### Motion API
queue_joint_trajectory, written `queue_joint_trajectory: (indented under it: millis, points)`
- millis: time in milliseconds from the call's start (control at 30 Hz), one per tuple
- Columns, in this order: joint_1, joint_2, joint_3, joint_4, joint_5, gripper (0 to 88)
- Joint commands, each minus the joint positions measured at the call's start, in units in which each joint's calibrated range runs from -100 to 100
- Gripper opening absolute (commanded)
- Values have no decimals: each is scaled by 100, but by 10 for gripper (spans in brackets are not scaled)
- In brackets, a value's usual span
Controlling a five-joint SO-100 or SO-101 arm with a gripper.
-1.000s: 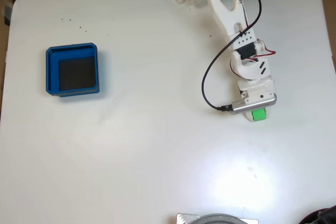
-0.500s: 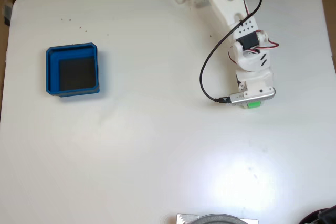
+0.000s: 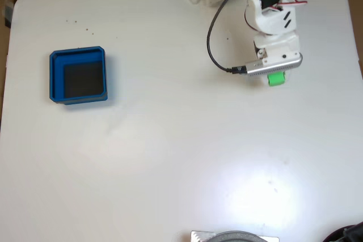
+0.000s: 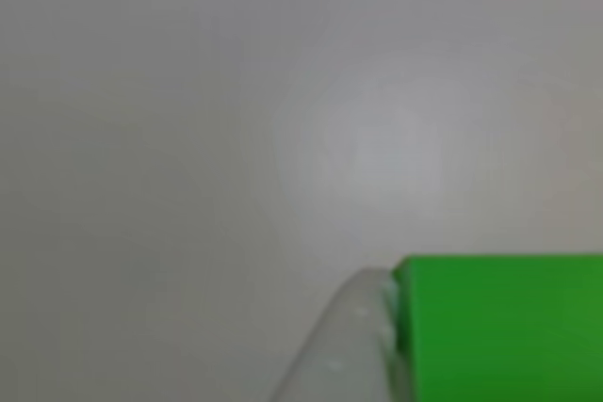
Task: Pick up green cube and drop it in the blue box
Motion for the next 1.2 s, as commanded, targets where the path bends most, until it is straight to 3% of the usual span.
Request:
queue_joint_trajectory:
  millis: [0, 267, 600, 867, 1167]
  points:
    - [274, -1313, -275, 601, 20, 36]
    - [877, -2241, -275, 1188, 59, 38]
    - [2617, -2308, -257, 1229, 1094, 38]
    - [4419, -2257, -257, 1286, 1089, 38]
    - [5327, -2065, -194, 1278, 1089, 39]
